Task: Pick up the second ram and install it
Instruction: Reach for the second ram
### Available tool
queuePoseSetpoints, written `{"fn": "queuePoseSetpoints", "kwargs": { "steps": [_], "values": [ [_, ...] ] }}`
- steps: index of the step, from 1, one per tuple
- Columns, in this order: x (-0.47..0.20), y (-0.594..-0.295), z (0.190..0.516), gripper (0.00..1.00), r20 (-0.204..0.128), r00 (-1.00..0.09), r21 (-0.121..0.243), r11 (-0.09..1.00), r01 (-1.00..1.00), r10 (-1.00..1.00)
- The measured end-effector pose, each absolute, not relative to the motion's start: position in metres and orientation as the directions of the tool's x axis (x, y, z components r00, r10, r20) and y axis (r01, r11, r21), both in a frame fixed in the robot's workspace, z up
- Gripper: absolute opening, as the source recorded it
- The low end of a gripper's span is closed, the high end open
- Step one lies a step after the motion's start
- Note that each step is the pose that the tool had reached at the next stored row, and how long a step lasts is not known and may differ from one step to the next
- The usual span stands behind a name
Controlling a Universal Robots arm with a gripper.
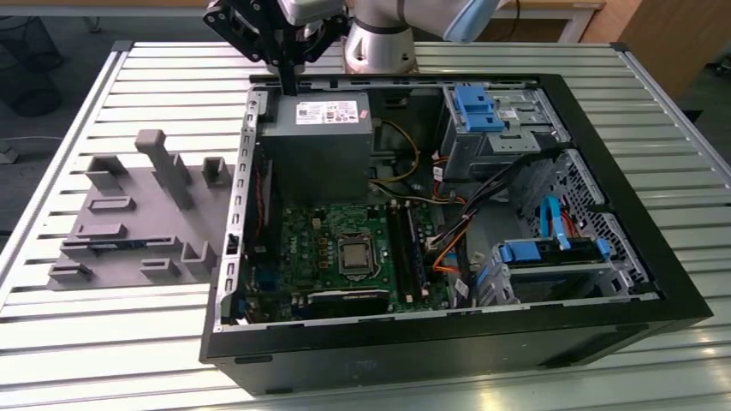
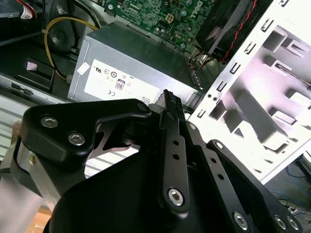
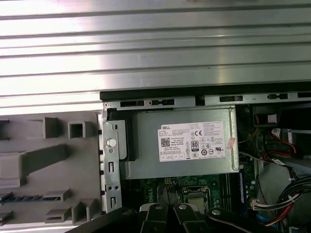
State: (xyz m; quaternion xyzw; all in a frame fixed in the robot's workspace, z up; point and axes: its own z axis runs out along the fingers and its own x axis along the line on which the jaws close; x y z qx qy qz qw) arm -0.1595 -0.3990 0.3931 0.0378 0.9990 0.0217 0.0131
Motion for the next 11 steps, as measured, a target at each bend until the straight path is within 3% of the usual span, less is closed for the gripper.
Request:
{"fn": "queuePoseSetpoints", "kwargs": {
  "steps": [11],
  "values": [
    [-0.1669, -0.3989, 0.3931, 0.11, -0.024, -0.997, 0.044, 0.996, 0.075, 0.076]
  ]
}}
